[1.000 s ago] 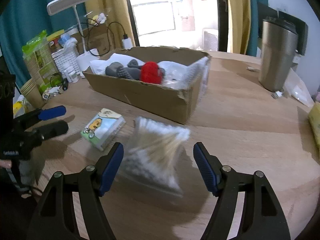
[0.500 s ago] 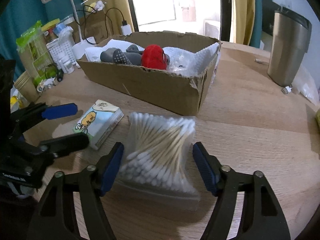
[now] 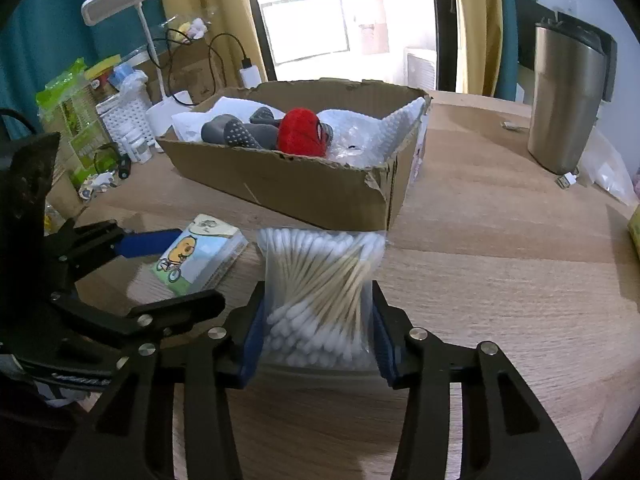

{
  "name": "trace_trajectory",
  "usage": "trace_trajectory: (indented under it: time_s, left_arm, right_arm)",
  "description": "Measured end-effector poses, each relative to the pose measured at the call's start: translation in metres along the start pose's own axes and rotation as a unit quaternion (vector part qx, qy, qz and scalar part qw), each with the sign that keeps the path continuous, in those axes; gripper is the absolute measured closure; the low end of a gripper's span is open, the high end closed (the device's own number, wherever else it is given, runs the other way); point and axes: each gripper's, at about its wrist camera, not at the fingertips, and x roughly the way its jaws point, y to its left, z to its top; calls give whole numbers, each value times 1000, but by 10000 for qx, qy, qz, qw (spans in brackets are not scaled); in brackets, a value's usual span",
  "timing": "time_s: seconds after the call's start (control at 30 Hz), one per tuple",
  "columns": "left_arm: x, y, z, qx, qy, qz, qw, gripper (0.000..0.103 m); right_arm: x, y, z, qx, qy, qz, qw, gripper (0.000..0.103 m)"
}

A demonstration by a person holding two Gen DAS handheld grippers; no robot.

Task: Organize soft objects
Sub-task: 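Grasp the cartoon tissue pack with the left tool while the right tool grasps the cotton swab bag, then carry the tissue pack and cotton swab bag with both tools over the box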

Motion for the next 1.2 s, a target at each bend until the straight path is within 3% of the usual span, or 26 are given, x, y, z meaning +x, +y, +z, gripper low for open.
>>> trace_trajectory:
  time_s: [0.13,0.8,1.2]
  left_arm:
    - [1,1,0,-5,49,-39,10000,52]
    - [-28,6,-1,-124,-246,-185,9994,53]
    - [-58,23,2,-318,-679,-166,9970,53]
  right_arm:
    - [-2,2,0,-60,-49,53,10000,56]
    - [-19,-2,-3,47,-418,483,9979,57]
    - [-31,3,3,-86,-578,378,9976,57]
